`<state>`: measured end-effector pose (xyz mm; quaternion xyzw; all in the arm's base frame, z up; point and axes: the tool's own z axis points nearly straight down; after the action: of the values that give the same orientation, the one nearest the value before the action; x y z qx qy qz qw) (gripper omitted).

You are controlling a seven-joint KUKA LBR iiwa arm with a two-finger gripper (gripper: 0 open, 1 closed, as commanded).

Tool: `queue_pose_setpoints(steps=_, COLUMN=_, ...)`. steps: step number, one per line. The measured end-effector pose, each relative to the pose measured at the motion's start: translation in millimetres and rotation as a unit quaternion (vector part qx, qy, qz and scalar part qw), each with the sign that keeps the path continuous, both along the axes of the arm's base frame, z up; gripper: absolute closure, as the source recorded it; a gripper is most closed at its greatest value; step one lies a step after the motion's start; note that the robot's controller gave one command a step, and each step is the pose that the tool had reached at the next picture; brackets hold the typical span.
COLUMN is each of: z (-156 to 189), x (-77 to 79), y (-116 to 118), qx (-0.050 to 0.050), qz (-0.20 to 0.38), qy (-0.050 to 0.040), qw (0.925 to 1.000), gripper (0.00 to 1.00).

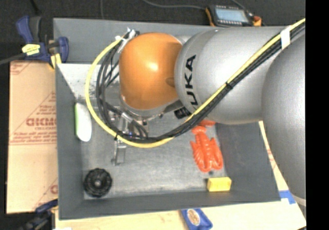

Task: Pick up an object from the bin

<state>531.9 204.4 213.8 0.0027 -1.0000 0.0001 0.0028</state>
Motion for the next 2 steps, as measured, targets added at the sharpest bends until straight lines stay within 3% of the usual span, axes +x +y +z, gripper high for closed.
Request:
queue_pose_setpoints(steps=1, z=5, x=1.9, y=-1, qx=0.001, qz=-0.002, qy=-0.0041, qw=1.0000, gripper=0.00)
queue_pose_setpoints(steps=2, z=-45, x=-6.1, y=10, qx=0.001, qz=0.071, qy=-0.0051, qw=0.9974, gripper=0.00)
